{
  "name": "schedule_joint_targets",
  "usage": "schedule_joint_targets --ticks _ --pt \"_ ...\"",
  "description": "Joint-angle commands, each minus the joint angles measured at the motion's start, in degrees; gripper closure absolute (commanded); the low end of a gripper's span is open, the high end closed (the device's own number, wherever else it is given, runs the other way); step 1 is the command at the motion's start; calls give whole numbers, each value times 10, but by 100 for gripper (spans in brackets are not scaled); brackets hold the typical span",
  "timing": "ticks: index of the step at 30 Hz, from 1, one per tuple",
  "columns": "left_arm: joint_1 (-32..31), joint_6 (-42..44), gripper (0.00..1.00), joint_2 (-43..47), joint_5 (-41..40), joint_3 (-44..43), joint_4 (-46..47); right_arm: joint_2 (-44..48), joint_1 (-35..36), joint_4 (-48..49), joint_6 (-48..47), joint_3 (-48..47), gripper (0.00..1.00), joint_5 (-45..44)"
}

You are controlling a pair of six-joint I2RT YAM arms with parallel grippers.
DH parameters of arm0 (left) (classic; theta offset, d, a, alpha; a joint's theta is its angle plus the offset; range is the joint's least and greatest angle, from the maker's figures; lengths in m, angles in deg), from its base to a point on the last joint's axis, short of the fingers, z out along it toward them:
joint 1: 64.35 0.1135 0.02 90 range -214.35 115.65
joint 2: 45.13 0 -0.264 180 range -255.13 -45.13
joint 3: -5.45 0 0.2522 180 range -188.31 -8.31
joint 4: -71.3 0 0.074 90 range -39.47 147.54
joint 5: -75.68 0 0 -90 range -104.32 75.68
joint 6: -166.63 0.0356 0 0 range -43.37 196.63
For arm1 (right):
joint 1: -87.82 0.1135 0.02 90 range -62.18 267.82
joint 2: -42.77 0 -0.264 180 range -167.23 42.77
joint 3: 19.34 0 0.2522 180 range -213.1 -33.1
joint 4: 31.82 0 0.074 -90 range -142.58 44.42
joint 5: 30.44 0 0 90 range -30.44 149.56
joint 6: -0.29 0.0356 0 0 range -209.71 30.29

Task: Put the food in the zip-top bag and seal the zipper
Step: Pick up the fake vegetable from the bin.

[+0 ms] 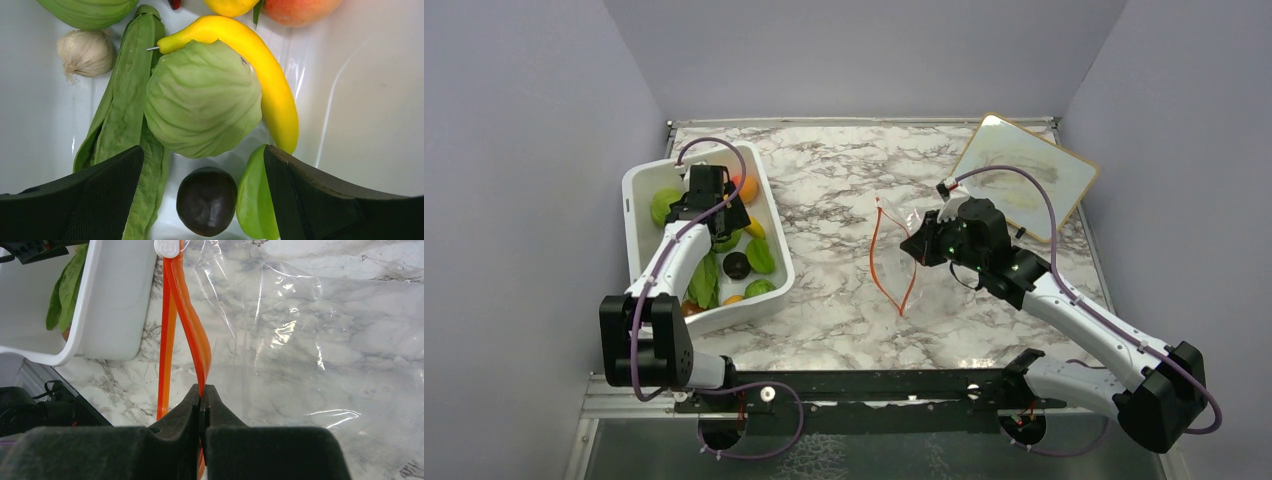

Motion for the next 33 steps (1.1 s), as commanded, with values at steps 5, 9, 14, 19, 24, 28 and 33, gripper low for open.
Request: schedule_joint_targets --ticks 5,9,14,19,24,28,33 --pt "22 33 6 -38 25 -40 25 14 2 1 -10 -16 99 8" --pt "24 42 3 -56 41 -44 31 18 3 8 -8 -9 99 13" --pt "34 44 1 -78 58 -46 33 21 2 7 -2 -4 99 15" --pt "38 55 1 -108 71 -53 28 23 3 6 -5 -4 99 16" --pt "38 56 3 -110 69 -52 28 25 3 2 -6 -7 99 15" --pt "38 61 1 -121 64 -56 21 27 3 4 -3 -2 99 19" --pt "38 58 1 -128 75 -58 18 23 2 12 0 3 99 26"
